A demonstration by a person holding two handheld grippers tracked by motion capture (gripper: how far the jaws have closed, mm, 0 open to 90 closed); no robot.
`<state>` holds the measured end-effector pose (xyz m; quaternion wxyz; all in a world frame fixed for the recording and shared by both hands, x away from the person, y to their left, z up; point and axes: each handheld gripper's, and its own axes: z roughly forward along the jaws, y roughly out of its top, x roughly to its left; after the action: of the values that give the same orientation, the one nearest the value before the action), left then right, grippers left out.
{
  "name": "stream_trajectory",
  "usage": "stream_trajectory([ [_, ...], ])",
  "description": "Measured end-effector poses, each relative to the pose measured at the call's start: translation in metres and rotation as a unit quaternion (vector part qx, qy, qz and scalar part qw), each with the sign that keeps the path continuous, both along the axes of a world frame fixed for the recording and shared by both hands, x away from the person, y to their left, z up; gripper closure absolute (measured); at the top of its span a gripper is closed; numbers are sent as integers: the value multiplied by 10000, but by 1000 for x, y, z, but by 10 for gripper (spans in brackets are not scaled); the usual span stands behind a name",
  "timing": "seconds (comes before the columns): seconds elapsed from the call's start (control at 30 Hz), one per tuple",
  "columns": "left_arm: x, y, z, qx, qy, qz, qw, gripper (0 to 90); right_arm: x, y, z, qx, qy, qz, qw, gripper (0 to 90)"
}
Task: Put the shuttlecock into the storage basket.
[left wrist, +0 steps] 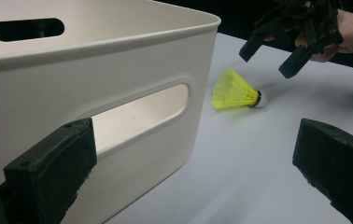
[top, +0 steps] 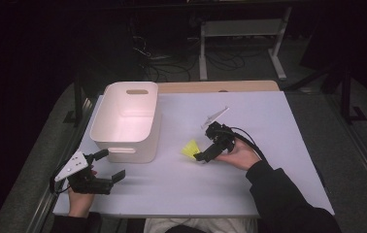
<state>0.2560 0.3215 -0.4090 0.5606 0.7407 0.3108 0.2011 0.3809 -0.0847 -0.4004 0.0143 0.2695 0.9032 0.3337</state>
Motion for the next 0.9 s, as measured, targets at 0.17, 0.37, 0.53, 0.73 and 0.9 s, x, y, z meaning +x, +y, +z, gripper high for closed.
stream_trajectory([
  [0.17,0,0,0,0,0,-1,10000,0,0,4,-6,-101,52,26,9999,0],
  [0.37,0,0,0,0,1,-2,10000,0,1,7,-14,-144,131,42,9998,0],
  [0.53,0,0,0,0,0,-4,10000,0,1,6,-19,-144,189,61,9997,29],
  [0.73,0,0,0,-1,0,-4,10000,0,0,6,-23,-217,251,47,9994,74],
  [0.9,0,0,0,-2,0,-6,10000,0,0,5,-24,-251,278,40,9993,132],
])
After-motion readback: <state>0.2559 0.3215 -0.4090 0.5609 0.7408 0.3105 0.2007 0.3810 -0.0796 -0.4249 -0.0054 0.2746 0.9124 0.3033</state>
